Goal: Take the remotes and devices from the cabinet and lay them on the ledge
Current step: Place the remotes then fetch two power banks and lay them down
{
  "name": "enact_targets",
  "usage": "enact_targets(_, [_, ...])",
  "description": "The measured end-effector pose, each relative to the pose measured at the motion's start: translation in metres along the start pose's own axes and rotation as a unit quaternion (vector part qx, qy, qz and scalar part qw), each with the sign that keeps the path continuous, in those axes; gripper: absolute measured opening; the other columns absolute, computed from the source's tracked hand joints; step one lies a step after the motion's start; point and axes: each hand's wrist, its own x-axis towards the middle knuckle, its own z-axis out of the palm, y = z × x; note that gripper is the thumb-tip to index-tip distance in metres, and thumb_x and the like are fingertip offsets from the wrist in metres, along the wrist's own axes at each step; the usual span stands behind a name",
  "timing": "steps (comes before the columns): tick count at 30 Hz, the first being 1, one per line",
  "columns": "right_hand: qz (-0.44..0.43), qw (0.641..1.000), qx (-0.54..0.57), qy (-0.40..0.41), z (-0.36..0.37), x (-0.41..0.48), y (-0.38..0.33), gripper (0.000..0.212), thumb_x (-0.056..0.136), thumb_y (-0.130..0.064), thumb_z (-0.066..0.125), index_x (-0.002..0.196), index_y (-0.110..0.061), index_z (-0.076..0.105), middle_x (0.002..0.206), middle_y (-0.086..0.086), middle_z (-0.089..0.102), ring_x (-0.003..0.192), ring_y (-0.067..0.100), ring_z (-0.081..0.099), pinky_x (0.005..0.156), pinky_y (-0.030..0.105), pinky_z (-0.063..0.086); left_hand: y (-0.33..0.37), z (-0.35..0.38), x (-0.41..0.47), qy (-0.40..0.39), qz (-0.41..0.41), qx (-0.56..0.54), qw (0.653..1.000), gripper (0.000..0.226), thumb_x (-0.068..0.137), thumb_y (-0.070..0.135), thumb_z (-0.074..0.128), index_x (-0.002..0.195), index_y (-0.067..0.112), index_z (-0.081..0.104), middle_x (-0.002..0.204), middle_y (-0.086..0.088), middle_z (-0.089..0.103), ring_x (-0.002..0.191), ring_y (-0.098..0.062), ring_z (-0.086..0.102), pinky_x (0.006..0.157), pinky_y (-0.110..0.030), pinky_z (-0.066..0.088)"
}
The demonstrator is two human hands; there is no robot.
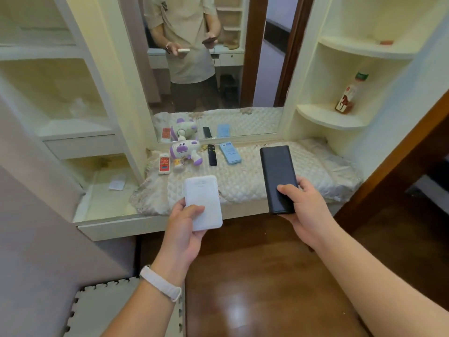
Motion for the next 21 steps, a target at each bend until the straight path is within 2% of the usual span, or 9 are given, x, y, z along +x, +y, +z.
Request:
enact_targets(4, [-0.007, 1.0, 0.006, 0.025, -0.015, 0.03, -0.003, 0.026, 0.092, -0.011, 0.06, 0.117, -0.017, 0.054, 0.111, 0.009, 0.063, 0.092, 0.023, 0.064, 0.067, 0.036, 0.055, 0.0, 0.029, 0.036, -0.016, -0.01, 0.035, 0.999, 0.048, 0.085, -0.007, 0.054, 0.127, 0.017, 0.05, 0.124, -0.013, 0.058, 0.111, -0.032, 0.057, 0.081, -0.046, 0.055])
enact_targets(8, [0.001, 0.999, 0.008, 0.037, -0.032, 0.07, 0.002, 0.028, 0.092, -0.011, 0.061, 0.118, -0.018, 0.053, 0.111, 0.009, 0.063, 0.092, 0.023, 0.064, 0.066, 0.035, 0.054, -0.008, 0.061, 0.068, -0.018, -0.015, 0.065, 0.998, 0.044, 0.086, -0.007, 0.053, 0.125, 0.015, 0.051, 0.12, -0.01, 0.06, 0.109, -0.031, 0.057, 0.075, -0.042, 0.053])
enact_targets(13, [0.029, 0.999, 0.018, 0.038, -0.059, 0.141, 0.004, 0.027, 0.092, -0.012, 0.061, 0.118, -0.019, 0.054, 0.111, 0.009, 0.064, 0.094, 0.025, 0.064, 0.069, 0.037, 0.053, -0.025, 0.105, 0.122, 0.019, -0.002, 0.086, 0.996, 0.027, 0.089, -0.004, 0.052, 0.108, 0.014, 0.057, 0.117, -0.012, 0.064, 0.099, -0.026, 0.061, 0.07, -0.036, 0.051])
enact_targets(16, [0.038, 0.999, 0.008, 0.026, -0.079, 0.187, -0.004, 0.024, 0.092, -0.014, 0.061, 0.115, -0.021, 0.054, 0.11, 0.008, 0.064, 0.094, 0.026, 0.065, 0.071, 0.037, 0.054, -0.037, 0.138, 0.157, 0.036, 0.002, 0.097, 0.995, 0.023, 0.09, -0.003, 0.053, 0.105, 0.013, 0.056, 0.114, -0.013, 0.065, 0.095, -0.025, 0.063, 0.064, -0.034, 0.05])
enact_targets(19, [0.042, 0.999, -0.015, 0.025, -0.106, 0.231, -0.017, 0.023, 0.093, -0.014, 0.062, 0.113, -0.021, 0.054, 0.108, 0.006, 0.065, 0.092, 0.024, 0.067, 0.076, 0.044, 0.058, -0.049, 0.177, 0.19, 0.047, 0.0, 0.121, 0.992, 0.02, 0.09, -0.003, 0.053, 0.102, 0.013, 0.056, 0.112, -0.013, 0.066, 0.093, -0.024, 0.063, 0.066, -0.034, 0.05])
enact_targets(21, [0.043, 0.998, -0.032, 0.019, -0.123, 0.259, -0.024, 0.022, 0.093, -0.014, 0.061, 0.114, -0.019, 0.054, 0.106, 0.006, 0.066, 0.09, 0.023, 0.068, 0.077, 0.043, 0.058, -0.057, 0.203, 0.209, 0.06, 0.002, 0.136, 0.989, 0.018, 0.091, -0.002, 0.053, 0.101, 0.012, 0.057, 0.111, -0.013, 0.066, 0.093, -0.024, 0.063, 0.065, -0.034, 0.05])
